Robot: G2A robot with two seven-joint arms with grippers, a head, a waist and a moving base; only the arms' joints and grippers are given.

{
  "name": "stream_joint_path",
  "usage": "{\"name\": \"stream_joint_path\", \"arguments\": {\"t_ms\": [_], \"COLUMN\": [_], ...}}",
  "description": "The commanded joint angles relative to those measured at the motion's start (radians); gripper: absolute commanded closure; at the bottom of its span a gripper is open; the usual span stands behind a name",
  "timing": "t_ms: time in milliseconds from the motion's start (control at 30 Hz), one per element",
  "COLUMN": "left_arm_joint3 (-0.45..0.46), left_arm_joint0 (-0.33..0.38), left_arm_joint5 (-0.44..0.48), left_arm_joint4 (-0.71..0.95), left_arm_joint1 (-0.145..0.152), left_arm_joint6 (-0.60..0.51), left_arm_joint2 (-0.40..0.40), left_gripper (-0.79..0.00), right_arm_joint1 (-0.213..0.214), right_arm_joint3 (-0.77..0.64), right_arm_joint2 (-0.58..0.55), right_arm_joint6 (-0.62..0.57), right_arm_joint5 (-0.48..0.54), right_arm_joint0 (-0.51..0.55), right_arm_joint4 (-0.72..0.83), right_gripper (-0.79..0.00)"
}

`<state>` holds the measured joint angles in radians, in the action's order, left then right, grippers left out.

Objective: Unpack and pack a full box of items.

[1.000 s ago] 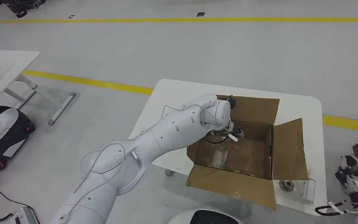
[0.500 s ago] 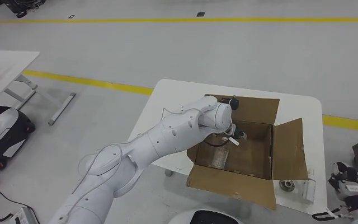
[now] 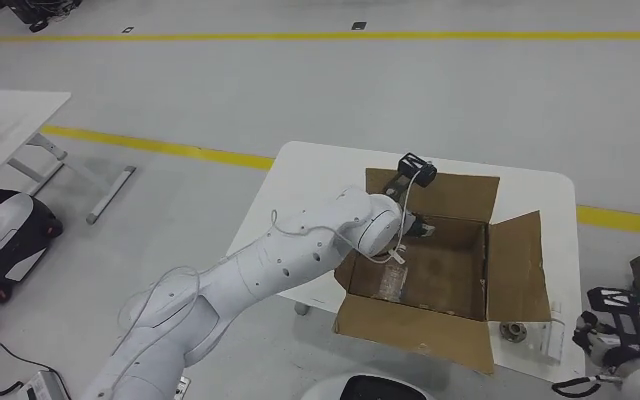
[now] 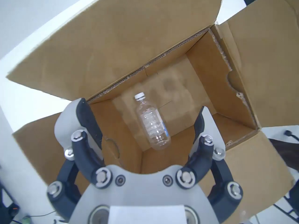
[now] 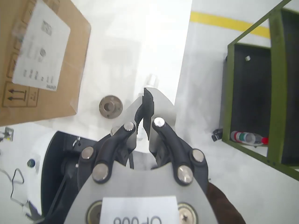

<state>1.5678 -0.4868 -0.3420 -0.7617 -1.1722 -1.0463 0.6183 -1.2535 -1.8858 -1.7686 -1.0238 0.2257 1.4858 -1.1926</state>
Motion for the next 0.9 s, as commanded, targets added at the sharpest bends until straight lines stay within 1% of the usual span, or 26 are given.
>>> {"name": "stream_joint_path", "arguments": {"t_ms": [0,267,333,400,467,567,633,700,800,867], "left_arm_joint3": [-0.006,-0.006,-0.003,0.018,0.055,0.117,0.161,0.205,0.256,0.269], "left_arm_joint0": [0.002,0.002,-0.004,-0.018,-0.030,-0.071,-0.103,-0.144,-0.206,-0.249], "left_arm_joint5": [-0.002,-0.002,0.003,0.055,0.082,0.151,0.214,0.295,0.426,0.498], "left_arm_joint4": [0.003,0.003,-0.007,-0.055,-0.136,-0.217,-0.265,-0.279,-0.250,-0.191], "left_arm_joint1": [-0.001,-0.001,0.000,0.005,0.015,0.039,0.059,0.079,0.110,0.127], "left_arm_joint6": [0.001,0.001,0.021,0.041,0.051,0.058,0.058,0.056,0.060,0.062], "left_arm_joint2": [-0.004,-0.004,-0.002,-0.003,0.005,0.045,0.084,0.131,0.222,0.291], "left_gripper": [-0.785,-0.785,-0.785,-0.785,-0.785,-0.785,-0.785,-0.785,-0.785,-0.785], "right_arm_joint1": [0.001,0.001,0.001,0.004,0.004,0.006,0.008,0.010,0.014,0.017], "right_arm_joint3": [0.008,0.008,-0.003,-0.033,-0.059,-0.090,-0.102,-0.108,-0.107,-0.102], "right_arm_joint2": [-0.001,-0.001,0.011,0.016,0.028,0.033,0.037,0.035,0.038,0.041], "right_arm_joint6": [-0.020,-0.020,0.016,0.026,0.014,-0.034,-0.083,-0.138,-0.226,-0.271], "right_arm_joint5": [-0.003,-0.003,0.010,0.001,-0.013,-0.046,-0.065,-0.086,-0.092,-0.093], "right_arm_joint0": [-0.009,-0.009,0.004,0.017,0.027,0.031,0.030,0.021,-0.001,-0.020], "right_arm_joint4": [0.012,0.012,0.008,-0.034,-0.049,-0.069,-0.081,-0.085,-0.092,-0.097], "right_gripper": [0.000,0.000,0.000,0.000,0.000,0.000,0.000,0.000,0.000,0.000]}}
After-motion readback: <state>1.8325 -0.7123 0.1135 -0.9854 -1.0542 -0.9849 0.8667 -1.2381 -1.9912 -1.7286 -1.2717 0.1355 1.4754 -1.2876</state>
